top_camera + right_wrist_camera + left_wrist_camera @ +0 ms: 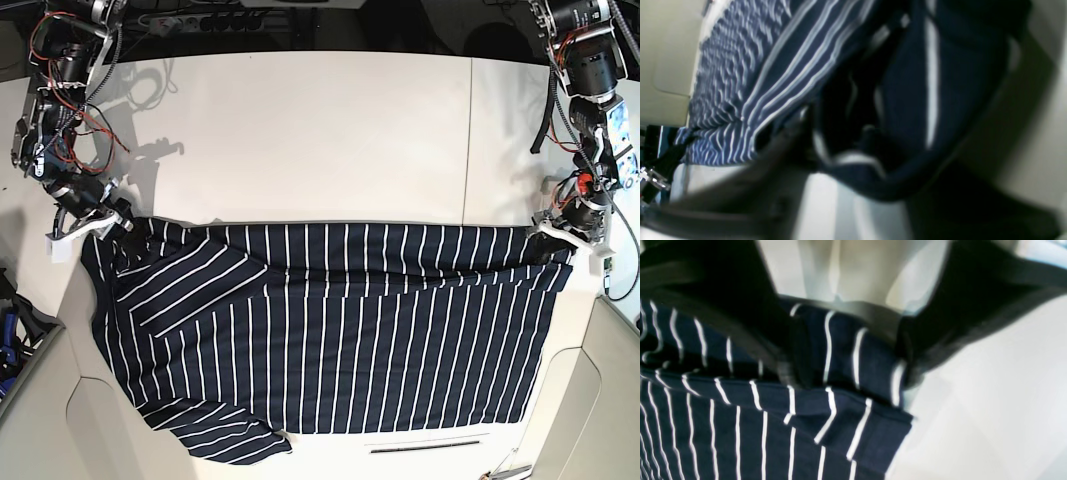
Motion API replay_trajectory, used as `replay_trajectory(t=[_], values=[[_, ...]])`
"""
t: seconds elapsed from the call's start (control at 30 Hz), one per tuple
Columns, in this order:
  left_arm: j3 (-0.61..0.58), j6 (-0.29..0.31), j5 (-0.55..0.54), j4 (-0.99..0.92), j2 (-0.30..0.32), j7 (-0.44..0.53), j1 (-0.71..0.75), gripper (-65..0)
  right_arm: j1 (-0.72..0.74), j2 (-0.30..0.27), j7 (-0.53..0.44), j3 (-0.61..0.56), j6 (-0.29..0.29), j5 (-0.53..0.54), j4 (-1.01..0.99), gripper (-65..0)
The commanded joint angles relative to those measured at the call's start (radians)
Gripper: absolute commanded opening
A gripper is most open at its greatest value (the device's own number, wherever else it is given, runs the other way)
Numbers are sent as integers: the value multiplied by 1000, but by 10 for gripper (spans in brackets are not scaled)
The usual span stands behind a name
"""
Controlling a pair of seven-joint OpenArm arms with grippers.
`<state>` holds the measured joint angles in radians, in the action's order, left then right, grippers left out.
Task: Fold the T-shirt properly
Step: 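Lower the held shoulders with both grippers, dragging the shirt along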
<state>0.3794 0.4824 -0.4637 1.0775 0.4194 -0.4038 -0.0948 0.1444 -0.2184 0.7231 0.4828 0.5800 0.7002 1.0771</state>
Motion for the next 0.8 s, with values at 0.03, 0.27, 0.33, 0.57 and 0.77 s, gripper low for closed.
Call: replay_trajectory(t=[0.03, 0.27, 0.33, 0.57, 0.77], values=[[2, 18, -2, 11, 16, -5, -14, -501, 13, -11, -10, -1, 4, 7, 13, -650], [2, 179, -27, 37, 16, -63, -21, -650, 13, -14, 8, 11, 16, 7, 38, -650], [2, 181, -42, 64, 16, -100, -18, -650, 12, -14, 51, 28, 16, 7, 61, -650], [3, 180, -53, 243, 16, -170, 47, -650, 7, -31, 187, 87, 16, 49, 183, -650], [5, 141, -56, 310, 16, -189, 111, -650, 7, -79, 286, 87, 15, 96, 230, -650]])
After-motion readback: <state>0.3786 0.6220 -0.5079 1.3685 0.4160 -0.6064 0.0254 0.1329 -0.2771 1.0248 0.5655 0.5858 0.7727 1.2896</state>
